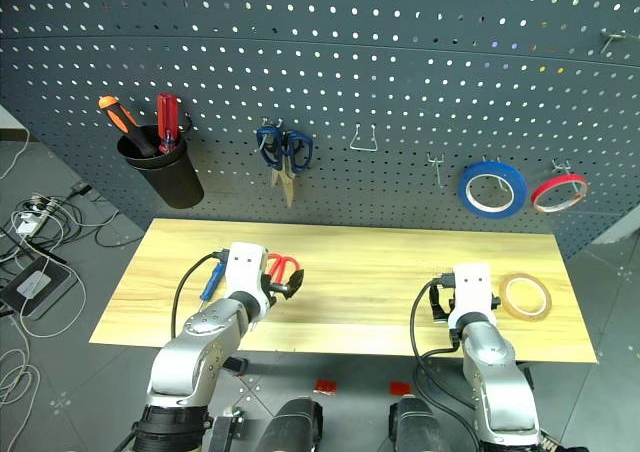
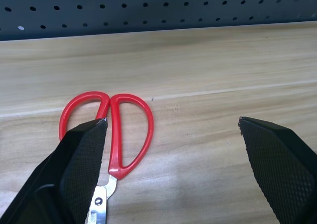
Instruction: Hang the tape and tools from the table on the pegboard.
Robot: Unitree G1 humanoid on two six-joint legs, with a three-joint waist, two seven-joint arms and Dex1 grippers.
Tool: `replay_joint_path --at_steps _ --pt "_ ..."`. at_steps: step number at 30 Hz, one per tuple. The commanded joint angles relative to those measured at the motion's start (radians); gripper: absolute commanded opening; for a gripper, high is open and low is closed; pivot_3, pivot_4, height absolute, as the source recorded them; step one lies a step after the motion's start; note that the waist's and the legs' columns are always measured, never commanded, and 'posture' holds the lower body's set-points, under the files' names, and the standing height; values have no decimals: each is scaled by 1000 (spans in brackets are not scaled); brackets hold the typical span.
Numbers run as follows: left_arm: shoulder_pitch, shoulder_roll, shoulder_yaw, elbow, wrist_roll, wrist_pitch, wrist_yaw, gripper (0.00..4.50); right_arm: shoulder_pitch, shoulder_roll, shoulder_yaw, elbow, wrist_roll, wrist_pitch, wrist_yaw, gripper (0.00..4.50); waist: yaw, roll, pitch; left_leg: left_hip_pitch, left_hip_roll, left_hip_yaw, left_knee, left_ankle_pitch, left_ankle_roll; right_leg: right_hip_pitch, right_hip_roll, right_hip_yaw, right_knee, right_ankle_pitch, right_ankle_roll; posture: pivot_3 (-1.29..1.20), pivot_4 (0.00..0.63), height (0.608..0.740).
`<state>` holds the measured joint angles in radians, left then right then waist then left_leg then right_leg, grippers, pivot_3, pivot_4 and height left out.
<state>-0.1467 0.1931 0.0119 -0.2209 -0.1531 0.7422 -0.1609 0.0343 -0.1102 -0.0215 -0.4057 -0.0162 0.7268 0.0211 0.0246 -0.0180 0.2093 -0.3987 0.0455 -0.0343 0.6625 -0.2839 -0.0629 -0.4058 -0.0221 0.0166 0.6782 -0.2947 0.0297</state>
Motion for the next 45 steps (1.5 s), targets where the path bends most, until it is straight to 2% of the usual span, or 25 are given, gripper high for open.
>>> replay_joint_path --at_steps 1,11,17,23,32,35,40,45 --pt "-4 4 10 -49 -3 32 6 4470 10 -5 -16 -28 4 -18 3 4500 0 0 0 0 0 0 0 0 0 0 0 0 0 0 0 90 222 740" --pt "14 0 25 -76 7 36 29 4470 17 -8 -13 -31 4 -20 7 4500 0 0 0 0 0 0 0 0 0 0 0 0 0 0 0 89 216 740" --pt "111 20 86 -150 43 44 91 4470 34 -8 -45 -58 16 -12 7 4500 -1 0 0 0 1 0 0 0 0 0 0 0 0 0 0 98 216 740" --pt "174 51 145 -172 27 40 69 4470 69 -51 -114 -98 42 25 47 4500 2 0 0 0 0 0 0 0 0 0 -1 0 0 0 0 106 215 740" --pt "232 75 189 -216 19 35 50 4470 100 -89 -144 -89 56 18 73 4500 -1 0 0 0 0 0 0 0 0 0 0 0 0 0 0 107 211 740" --pt "236 77 183 -224 18 41 48 4470 104 -91 -149 -74 65 8 82 4500 0 0 0 0 0 0 0 0 0 0 0 0 0 0 0 104 214 740" --pt "158 81 140 -185 26 34 37 4470 65 -102 -207 -14 143 -68 149 4500 1 0 0 0 0 0 0 0 0 0 0 0 0 0 0 85 222 740" --pt "31 110 0 -109 21 -33 -85 4470 28 -164 -254 26 180 -82 198 4500 -2 1 4 0 0 1 0 0 0 0 0 1 0 0 0 45 256 740"
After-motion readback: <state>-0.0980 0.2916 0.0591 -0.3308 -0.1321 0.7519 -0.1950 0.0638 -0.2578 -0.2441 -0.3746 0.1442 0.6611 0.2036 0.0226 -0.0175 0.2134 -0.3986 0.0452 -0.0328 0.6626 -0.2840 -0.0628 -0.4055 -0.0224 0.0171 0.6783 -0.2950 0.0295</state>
